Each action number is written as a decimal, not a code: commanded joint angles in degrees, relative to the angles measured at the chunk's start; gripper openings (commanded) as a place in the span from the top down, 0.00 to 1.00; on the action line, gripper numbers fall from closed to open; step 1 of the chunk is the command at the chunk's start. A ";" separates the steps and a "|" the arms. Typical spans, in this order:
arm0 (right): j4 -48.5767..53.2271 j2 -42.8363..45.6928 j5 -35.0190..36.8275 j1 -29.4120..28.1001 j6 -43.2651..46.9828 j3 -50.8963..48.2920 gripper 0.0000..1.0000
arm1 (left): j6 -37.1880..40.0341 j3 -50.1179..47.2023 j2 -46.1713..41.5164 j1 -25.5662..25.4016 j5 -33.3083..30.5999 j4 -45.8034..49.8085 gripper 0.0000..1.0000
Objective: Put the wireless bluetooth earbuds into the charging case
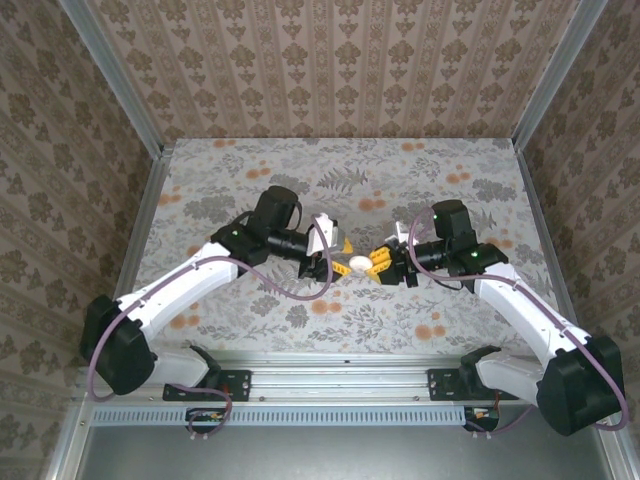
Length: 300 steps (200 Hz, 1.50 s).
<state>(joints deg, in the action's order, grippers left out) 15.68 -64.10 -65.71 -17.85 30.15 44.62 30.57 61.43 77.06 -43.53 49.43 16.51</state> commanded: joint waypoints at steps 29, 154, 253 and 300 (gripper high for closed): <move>1.66 1.08 -2.18 -0.65 2.90 2.75 0.80 | 2.50 3.19 1.63 -0.76 3.72 2.79 0.64; 4.49 5.79 11.90 -0.83 2.82 2.50 0.50 | 6.80 5.09 0.55 -1.12 -4.48 11.51 0.91; 5.00 7.87 22.12 -4.36 0.55 6.67 0.39 | 9.10 11.05 2.43 -3.00 -23.65 23.73 0.95; 3.84 2.24 20.57 -7.53 2.96 8.22 0.41 | 9.12 11.18 2.75 -4.02 -23.60 23.39 0.95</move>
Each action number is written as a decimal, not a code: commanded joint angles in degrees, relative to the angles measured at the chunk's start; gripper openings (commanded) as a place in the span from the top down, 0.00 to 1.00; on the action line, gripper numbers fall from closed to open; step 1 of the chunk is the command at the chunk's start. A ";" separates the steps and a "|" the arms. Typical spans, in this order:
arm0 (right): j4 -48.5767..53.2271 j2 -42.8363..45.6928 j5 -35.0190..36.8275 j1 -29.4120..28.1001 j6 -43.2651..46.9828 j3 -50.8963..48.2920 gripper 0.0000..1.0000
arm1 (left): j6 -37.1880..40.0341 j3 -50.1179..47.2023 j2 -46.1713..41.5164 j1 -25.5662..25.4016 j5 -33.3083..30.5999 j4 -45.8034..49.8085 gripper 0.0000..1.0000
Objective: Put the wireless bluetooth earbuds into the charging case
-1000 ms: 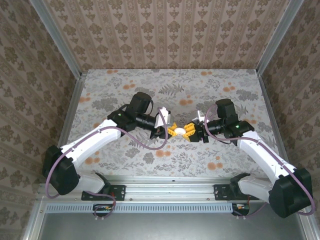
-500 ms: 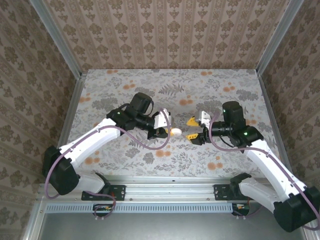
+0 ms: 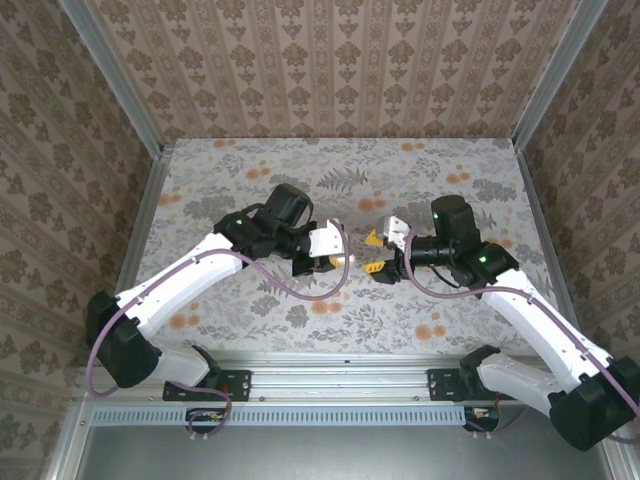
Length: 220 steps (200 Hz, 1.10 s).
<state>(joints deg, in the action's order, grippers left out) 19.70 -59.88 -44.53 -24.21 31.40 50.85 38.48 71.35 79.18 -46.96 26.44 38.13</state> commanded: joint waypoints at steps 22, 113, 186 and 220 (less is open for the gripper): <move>-1.38 -4.40 -2.28 -1.97 2.61 2.23 0.43 | 1.21 1.21 0.63 -0.78 -0.49 1.65 0.95; -5.11 -9.86 -6.94 -3.13 3.79 2.06 0.55 | 0.90 1.27 0.62 -1.01 -0.20 0.92 0.95; -4.65 -11.30 -7.98 -3.13 5.24 2.53 0.78 | -0.29 1.31 0.11 -0.87 0.03 -0.32 0.87; -9.29 -9.77 -9.90 -1.55 3.07 0.71 0.79 | -4.20 -4.74 -4.68 2.27 3.35 -9.89 0.38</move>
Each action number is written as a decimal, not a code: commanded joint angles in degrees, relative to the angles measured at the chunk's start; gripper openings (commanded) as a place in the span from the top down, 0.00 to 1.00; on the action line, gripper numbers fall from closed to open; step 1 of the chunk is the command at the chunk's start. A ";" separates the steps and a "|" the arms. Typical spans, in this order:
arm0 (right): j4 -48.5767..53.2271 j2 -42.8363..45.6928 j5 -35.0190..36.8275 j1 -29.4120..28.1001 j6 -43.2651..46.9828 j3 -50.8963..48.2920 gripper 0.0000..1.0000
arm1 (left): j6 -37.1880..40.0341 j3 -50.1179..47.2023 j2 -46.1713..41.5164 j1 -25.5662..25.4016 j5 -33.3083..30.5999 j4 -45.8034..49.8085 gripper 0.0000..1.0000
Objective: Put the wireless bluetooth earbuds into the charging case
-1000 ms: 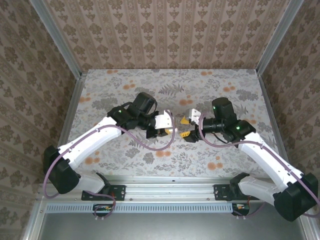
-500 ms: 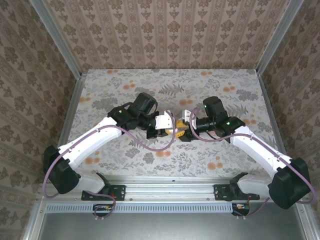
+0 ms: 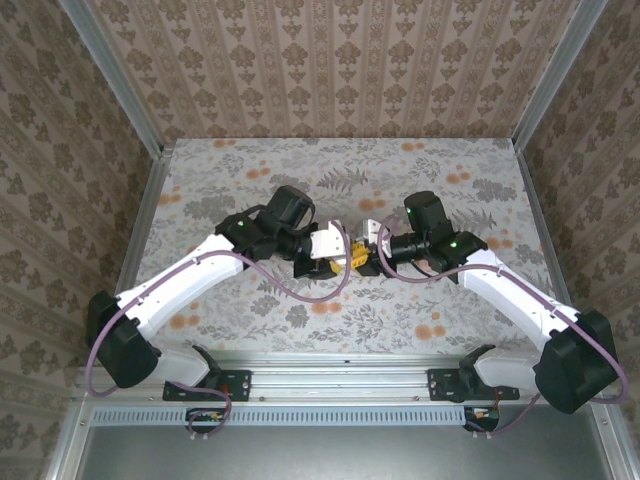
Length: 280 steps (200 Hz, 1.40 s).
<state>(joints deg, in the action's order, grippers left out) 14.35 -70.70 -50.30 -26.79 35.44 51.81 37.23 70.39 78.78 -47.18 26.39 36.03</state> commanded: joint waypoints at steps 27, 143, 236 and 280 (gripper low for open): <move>-12.65 2.81 -7.32 2.65 -6.54 -3.44 0.79 | -8.15 -12.33 -10.24 6.23 9.39 -21.37 0.32; -45.26 2.69 -11.48 3.71 -27.86 -9.80 0.79 | -16.36 -22.26 -13.71 11.47 23.66 -40.65 0.40; -49.63 0.48 -15.57 3.58 -32.11 -8.77 0.78 | -18.50 -21.21 -12.61 11.67 28.51 -42.94 0.52; -50.24 0.12 -15.56 3.23 -32.35 -8.58 0.78 | -18.77 -20.01 -11.91 11.61 29.74 -42.40 0.58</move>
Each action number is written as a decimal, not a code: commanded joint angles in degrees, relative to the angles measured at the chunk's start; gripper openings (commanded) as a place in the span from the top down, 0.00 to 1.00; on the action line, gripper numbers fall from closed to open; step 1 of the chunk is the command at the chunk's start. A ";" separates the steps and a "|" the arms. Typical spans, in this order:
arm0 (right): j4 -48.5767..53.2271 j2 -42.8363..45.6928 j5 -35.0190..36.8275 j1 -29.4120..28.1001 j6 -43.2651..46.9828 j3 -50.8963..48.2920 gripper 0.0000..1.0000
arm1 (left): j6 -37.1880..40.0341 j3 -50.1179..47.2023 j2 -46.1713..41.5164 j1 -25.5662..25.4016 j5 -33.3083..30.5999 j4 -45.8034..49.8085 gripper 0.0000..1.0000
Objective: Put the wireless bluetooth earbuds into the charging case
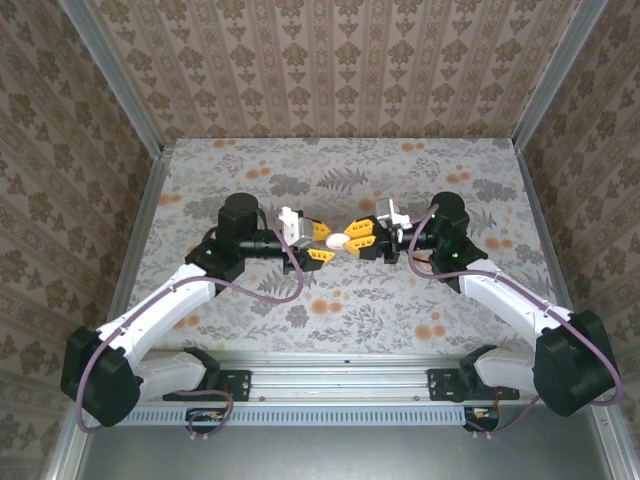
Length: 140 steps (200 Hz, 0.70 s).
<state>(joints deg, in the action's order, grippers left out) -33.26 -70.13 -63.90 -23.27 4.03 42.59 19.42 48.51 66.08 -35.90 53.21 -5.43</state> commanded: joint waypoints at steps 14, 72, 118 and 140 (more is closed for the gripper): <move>-2.68 -0.54 -2.01 -0.38 -1.00 0.89 0.78 | -1.08 1.96 0.98 0.30 3.04 -1.05 0.58; -2.78 -0.45 -1.85 -0.68 -0.97 0.92 0.78 | -1.87 2.13 1.67 0.22 3.04 -2.76 0.58; -2.61 -0.18 -1.65 -0.69 -0.96 0.92 0.79 | -3.05 2.41 2.97 0.05 3.49 -4.91 0.60; -2.60 0.01 -1.55 -0.73 -1.05 0.72 0.79 | -3.16 2.64 3.26 -0.07 3.70 -5.33 0.63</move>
<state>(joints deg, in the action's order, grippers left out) -33.76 -70.26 -63.92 -23.53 3.81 42.61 17.39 49.17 68.97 -35.92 54.54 -8.49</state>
